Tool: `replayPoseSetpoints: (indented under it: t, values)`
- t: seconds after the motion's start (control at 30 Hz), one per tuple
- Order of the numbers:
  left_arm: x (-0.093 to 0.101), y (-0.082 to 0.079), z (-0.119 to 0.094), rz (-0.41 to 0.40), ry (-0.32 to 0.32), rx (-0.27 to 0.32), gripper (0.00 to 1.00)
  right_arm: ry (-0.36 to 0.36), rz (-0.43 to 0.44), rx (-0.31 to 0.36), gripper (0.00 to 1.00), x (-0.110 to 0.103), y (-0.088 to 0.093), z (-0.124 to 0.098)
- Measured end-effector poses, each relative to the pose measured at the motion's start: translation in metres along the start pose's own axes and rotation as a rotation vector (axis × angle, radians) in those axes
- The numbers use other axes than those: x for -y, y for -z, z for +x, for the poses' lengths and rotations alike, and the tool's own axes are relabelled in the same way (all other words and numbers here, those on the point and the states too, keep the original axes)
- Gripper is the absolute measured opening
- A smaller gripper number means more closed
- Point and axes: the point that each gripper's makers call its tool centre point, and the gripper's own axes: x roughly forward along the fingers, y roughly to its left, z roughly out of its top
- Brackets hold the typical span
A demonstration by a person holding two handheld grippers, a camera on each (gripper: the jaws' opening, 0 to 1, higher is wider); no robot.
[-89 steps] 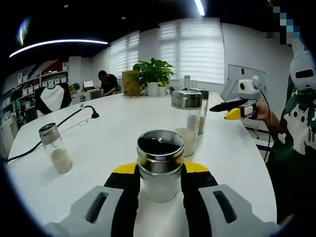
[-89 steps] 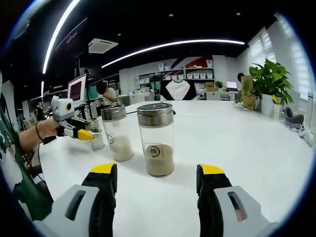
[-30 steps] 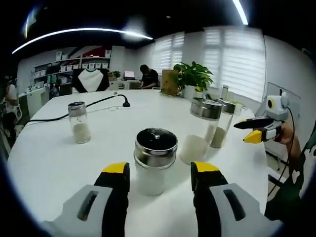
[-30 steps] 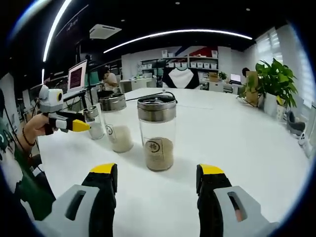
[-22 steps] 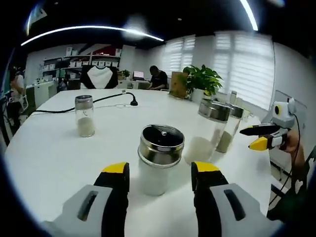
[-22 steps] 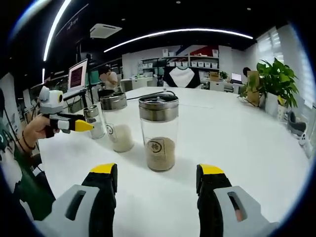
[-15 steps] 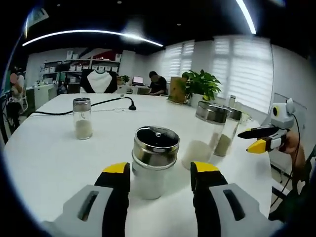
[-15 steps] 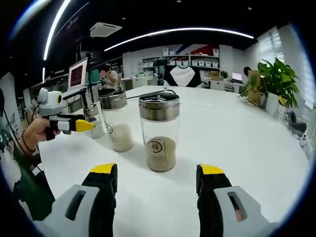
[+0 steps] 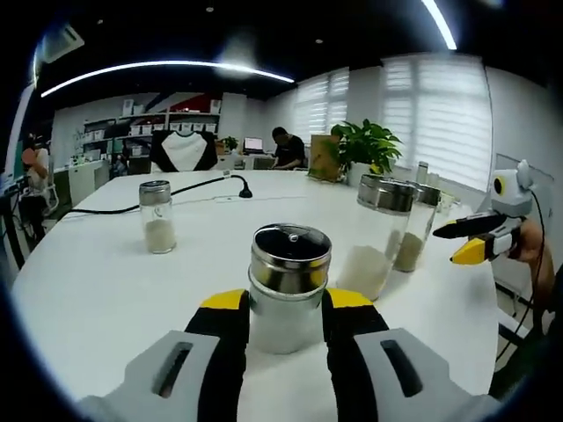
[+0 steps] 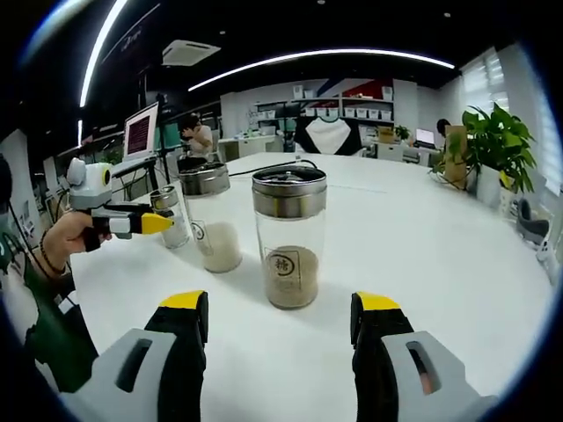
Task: Rotate the seasoning bottle until the label or dispensing opening points toward the visible target arrow and the bottle remains upright within the marked orientation range
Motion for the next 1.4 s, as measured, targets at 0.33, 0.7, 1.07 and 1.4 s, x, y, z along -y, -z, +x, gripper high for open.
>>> replayPoseSetpoints:
  t: [0.33,0.7,1.07,1.4]
  values:
    - [-0.0004,0.0003,-0.0002,0.016,0.001,0.016,0.34,0.004,0.003,-0.005,0.66,0.0016,0.0018,-0.0006]
    - [0.0009,0.0002,-0.0004,0.035,0.018,0.021,0.33,0.002,0.006,-0.007,0.66,0.0014,0.0042,-0.0004]
    - [0.0027,0.0012,-0.0011,0.069,0.049,0.018,0.33,-0.001,0.002,-0.007,0.66,0.0005,0.0053,-0.0017]
    - [0.0044,0.0019,-0.0009,0.100,0.115,0.007,0.33,0.004,0.001,-0.003,0.66,0.0015,0.0047,-0.0038]
